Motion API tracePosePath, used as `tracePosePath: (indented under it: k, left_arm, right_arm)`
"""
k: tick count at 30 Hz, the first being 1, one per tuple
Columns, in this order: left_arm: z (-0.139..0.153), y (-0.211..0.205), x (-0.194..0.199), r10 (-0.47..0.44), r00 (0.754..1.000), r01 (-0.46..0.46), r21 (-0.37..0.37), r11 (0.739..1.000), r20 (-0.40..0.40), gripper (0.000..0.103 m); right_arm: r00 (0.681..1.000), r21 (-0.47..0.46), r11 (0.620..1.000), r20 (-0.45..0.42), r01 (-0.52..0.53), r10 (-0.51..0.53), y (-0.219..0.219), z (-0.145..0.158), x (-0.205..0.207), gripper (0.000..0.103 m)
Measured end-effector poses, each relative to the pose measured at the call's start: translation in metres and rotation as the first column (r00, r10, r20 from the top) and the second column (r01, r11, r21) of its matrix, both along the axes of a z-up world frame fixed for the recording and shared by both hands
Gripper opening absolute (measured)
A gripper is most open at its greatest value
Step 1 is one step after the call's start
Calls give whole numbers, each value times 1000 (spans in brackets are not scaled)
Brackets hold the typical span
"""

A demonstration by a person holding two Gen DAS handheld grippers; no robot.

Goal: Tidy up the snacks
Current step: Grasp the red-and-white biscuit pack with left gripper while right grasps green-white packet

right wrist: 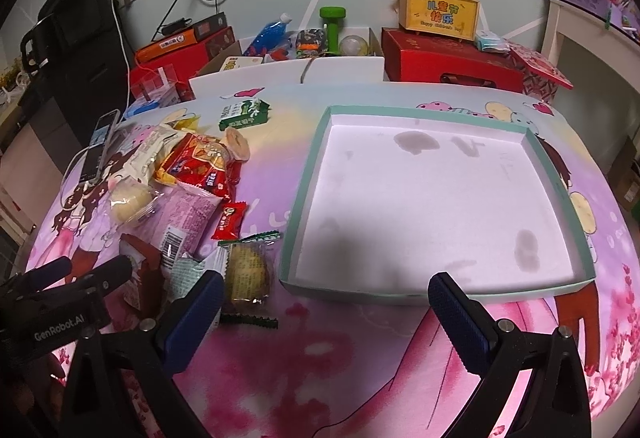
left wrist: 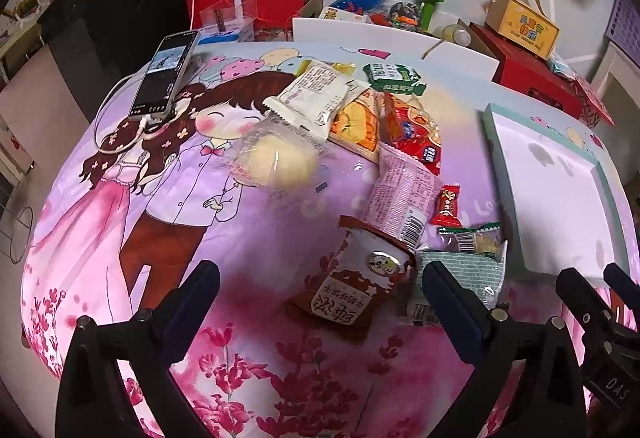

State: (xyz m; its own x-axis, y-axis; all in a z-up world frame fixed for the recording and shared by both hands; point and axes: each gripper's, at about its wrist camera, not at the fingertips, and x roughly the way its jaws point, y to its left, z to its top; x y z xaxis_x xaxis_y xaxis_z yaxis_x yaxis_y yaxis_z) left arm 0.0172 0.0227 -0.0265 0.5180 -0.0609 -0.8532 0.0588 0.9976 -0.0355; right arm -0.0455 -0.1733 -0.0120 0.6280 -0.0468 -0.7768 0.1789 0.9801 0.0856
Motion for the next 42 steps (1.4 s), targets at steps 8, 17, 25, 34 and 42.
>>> tracePosePath:
  k: [8, 17, 25, 34, 42]
  left_arm:
    - [-13, 18, 8, 24, 998, -30, -99, 995, -63, 102]
    - [-31, 15, 21, -13, 992, -4, -132, 991, -124, 102]
    - [-37, 3, 27, -48, 987, 33, -101, 994, -151, 102]
    - [-40, 7, 27, -49, 984, 27, -129, 991, -173, 68]
    - [-34, 5, 22, -72, 986, 47, -165, 985, -150, 42]
  right_arm:
    - [995, 60, 994, -15, -93, 95, 23, -6, 6, 103]
    - [973, 81, 972, -54, -221, 226, 67, -23, 18, 89]
    - [965, 87, 966, -70, -245, 251, 80, -36, 27, 76]
    - [969, 97, 967, -42, -237, 242, 74, -35, 28, 49]
    - [967, 113, 961, -16, -252, 255, 74, -29, 25, 38]
